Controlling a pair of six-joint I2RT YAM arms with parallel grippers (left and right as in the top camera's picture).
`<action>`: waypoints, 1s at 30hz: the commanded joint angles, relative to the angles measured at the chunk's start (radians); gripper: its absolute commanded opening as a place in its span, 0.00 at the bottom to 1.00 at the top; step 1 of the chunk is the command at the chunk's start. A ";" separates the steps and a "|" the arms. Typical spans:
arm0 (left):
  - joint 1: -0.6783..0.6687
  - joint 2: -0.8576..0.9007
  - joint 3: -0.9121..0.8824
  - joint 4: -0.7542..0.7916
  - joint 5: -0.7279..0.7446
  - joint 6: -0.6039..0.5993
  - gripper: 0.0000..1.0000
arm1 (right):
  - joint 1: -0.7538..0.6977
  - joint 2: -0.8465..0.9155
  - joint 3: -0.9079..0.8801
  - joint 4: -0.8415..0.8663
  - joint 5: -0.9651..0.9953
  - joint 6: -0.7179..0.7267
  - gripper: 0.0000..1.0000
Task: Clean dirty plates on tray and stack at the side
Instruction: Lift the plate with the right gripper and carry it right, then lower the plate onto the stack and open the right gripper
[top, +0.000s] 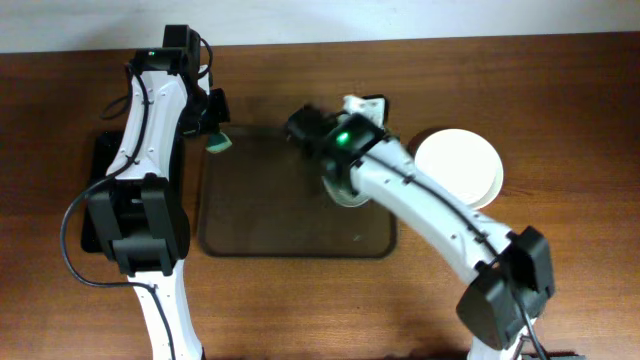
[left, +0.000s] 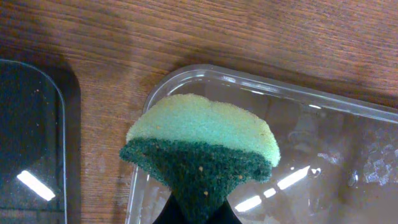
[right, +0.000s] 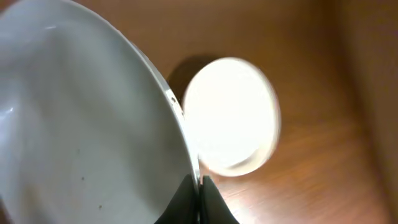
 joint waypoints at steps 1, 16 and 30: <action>-0.003 0.015 0.013 0.002 0.012 -0.002 0.00 | -0.129 -0.072 -0.005 0.046 -0.354 -0.150 0.04; -0.004 0.015 0.013 -0.001 0.012 -0.002 0.00 | -0.818 -0.078 -0.008 0.005 -0.710 -0.334 0.04; -0.004 0.015 0.013 -0.005 0.012 -0.002 0.00 | -0.903 -0.078 -0.379 0.283 -0.679 -0.329 0.04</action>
